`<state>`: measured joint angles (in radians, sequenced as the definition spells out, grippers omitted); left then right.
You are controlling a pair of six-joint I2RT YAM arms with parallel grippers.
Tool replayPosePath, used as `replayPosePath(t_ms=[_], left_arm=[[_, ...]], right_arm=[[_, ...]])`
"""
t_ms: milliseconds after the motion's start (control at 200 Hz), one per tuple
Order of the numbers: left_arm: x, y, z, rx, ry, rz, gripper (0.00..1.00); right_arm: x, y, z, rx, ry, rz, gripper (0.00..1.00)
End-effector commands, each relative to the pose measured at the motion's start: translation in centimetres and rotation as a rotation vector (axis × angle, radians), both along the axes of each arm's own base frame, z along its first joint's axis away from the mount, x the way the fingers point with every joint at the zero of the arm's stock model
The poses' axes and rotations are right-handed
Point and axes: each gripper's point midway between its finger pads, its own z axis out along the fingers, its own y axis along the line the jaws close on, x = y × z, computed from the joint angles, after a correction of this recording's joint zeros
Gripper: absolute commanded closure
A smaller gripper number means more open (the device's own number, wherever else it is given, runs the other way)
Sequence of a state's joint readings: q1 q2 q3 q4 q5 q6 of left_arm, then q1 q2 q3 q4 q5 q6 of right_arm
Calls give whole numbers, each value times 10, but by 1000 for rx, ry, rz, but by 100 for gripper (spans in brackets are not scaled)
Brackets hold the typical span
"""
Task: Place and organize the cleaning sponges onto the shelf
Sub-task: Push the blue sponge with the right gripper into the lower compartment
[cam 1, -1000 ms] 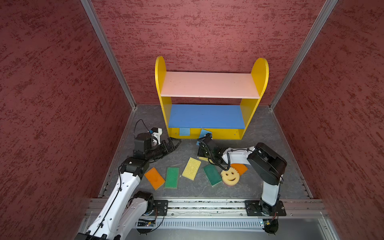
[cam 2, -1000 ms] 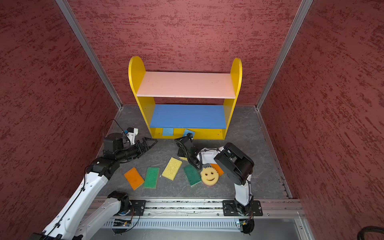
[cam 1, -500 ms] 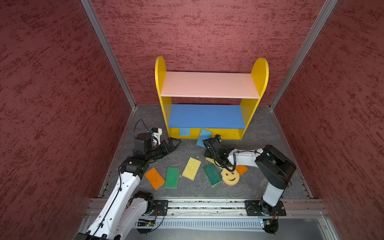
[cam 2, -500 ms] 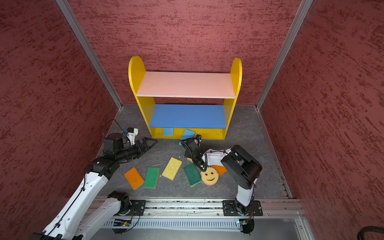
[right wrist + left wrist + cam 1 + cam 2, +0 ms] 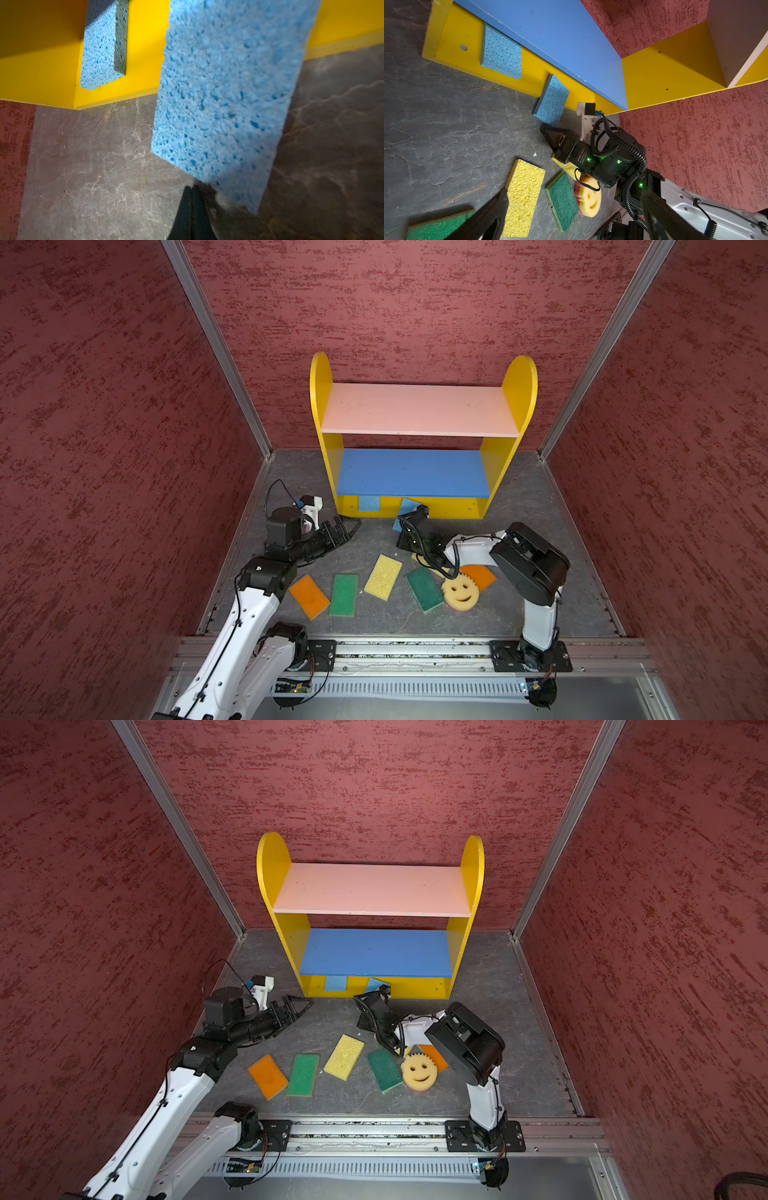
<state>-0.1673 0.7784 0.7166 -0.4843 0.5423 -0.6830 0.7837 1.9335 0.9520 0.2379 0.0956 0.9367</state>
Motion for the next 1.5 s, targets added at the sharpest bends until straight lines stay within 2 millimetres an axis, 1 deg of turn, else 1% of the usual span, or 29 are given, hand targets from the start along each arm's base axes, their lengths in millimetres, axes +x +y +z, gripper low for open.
replayPosePath(t_ms=[0, 95, 190, 336, 491, 666, 731, 822, 907, 1052, 1132, 1323, 1493], left_arm=[[-1, 3, -2, 14, -7, 6, 1], [-1, 3, -5, 15, 1, 5, 1], [-1, 2, -7, 10, 6, 4, 1], [-1, 3, -7, 8, 8, 6, 1], [-1, 3, -6, 9, 8, 8, 1], [-2, 3, -7, 11, 10, 6, 1], [-1, 3, -7, 11, 9, 7, 1], [-1, 3, -7, 10, 9, 4, 1], [-1, 2, -7, 9, 9, 3, 1], [-2, 3, -8, 12, 11, 4, 1], [-1, 3, -8, 12, 11, 4, 1], [-2, 4, -10, 24, 15, 5, 1], [-1, 4, -12, 23, 20, 4, 1]], right_arm=[[5, -19, -14, 42, 16, -100, 100], [11, -36, -19, 87, -8, -160, 100], [20, -41, -21, 130, -28, -176, 100], [34, -35, -18, 173, -59, -171, 100], [46, -21, -5, 221, -87, -153, 100], [50, -14, 5, 262, -105, -143, 100], [50, -13, 6, 263, -104, -139, 100], [51, -17, 2, 240, -95, -154, 100], [52, -18, 1, 246, -98, -162, 100], [59, -12, 3, 284, -119, -147, 100], [62, -10, -1, 298, -121, -149, 100], [63, -14, -9, 310, -124, -181, 100], [61, -21, -11, 296, -127, -209, 100]])
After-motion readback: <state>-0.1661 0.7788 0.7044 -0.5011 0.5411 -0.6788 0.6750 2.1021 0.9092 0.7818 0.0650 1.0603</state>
